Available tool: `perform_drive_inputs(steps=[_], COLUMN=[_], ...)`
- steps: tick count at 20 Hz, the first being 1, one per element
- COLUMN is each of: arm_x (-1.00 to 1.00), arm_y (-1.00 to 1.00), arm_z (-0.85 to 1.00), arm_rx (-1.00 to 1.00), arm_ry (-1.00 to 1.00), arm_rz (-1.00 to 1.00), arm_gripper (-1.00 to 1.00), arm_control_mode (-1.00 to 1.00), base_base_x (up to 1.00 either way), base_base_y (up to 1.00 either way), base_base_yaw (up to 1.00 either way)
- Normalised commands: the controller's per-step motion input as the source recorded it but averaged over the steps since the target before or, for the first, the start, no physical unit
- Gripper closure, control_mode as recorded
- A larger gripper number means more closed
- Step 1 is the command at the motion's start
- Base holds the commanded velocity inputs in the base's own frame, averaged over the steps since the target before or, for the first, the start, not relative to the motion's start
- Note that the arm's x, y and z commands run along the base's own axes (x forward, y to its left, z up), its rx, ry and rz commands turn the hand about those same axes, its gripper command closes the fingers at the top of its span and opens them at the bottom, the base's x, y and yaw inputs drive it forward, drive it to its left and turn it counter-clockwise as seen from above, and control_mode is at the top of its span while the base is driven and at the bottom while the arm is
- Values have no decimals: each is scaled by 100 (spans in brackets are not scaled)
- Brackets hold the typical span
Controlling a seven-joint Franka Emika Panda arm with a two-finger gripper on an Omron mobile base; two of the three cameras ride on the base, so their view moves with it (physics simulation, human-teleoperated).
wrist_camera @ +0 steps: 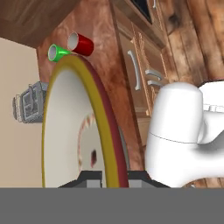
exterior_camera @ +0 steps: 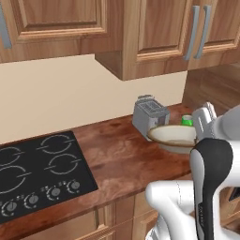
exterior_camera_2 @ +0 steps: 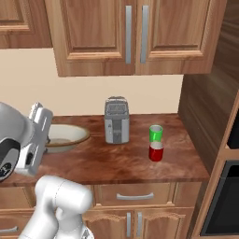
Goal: Clear the mugs and bowl far away from the sink.
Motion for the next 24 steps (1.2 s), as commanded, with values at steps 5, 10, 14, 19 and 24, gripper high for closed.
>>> perform_drive_inputs(steps=[5,10,14,19,24], arm_x=[31,78,82,55,48], arm_y=[3,9,5,24,27], arm_z=[-42,-48,-51,-47,-39], arm_rx=[-9,-10,0,0,0], arm_ry=[6,0,-2,-3,-1], arm_rz=[0,5,7,9,8], arm_gripper=[100,100,100,100,100], arm_control_mode=[-100,-100,-100,-100,-100], base_base_x=[0,0,0,0,0], base_base_y=[0,0,0,0,0], base_base_yaw=[0,0,0,0,0])
